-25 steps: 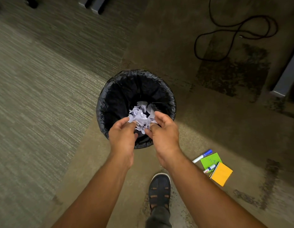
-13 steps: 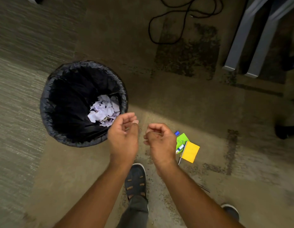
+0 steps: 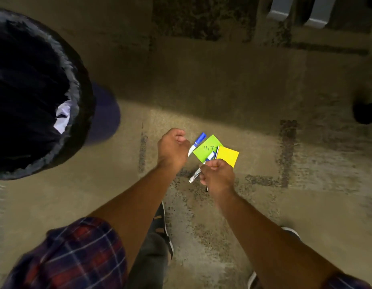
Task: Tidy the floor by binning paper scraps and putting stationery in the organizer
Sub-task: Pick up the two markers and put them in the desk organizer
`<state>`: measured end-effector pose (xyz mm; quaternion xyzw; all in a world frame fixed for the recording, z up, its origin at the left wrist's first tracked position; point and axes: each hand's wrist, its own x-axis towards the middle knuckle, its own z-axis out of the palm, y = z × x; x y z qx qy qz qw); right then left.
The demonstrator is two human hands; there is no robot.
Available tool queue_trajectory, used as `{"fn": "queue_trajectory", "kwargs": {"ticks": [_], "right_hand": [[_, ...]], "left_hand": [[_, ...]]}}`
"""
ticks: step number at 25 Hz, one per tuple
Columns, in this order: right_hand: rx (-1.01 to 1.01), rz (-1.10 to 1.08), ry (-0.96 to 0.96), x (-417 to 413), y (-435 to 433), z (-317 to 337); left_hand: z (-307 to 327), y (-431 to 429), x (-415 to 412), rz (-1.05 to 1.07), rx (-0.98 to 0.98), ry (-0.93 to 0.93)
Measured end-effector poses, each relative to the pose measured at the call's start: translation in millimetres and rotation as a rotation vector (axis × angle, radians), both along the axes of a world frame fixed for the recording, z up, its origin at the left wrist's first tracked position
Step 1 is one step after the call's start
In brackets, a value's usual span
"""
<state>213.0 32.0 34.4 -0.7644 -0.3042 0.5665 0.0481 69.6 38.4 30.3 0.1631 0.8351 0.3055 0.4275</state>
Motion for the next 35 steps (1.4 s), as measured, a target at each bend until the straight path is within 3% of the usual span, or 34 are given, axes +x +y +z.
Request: {"fn": "queue_trajectory", "kwargs": {"ticks": [5,11,13,15,19,25,35], "right_hand": [[-0.032,0.078,-0.133,9.9,-1.7,-53.2],[-0.04,0.266,-0.188,6.2,-0.3,-88.2],[-0.046,0.334,-0.205,3.7,0.3,-88.7],[-0.042,0.292,-0.163,2.4,0.0,-76.0],[0.001,0.235,-0.102,9.3,7.3,-27.0],[0.083,0.206,-0.038,18.4,39.9,71.6],[0.096,0.072,0.312,26.4,89.3,283.4]], "left_hand": [[-46.5,-4.9,15.0,-0.123,-0.115,0.02],[-68.4,-7.7,17.9,-0.453,-0.242,0.2],[-64.8,-9.5,17.3,-0.476,-0.284,0.196],[-55.7,-13.6,17.0,-0.337,-0.24,0.065],[-21.3,-25.9,13.4,-0.034,-0.244,-0.102],[85.7,-27.8,27.8,-0.022,-0.199,-0.297],[297.2,9.5,49.3,0.005,0.088,-0.329]]}}
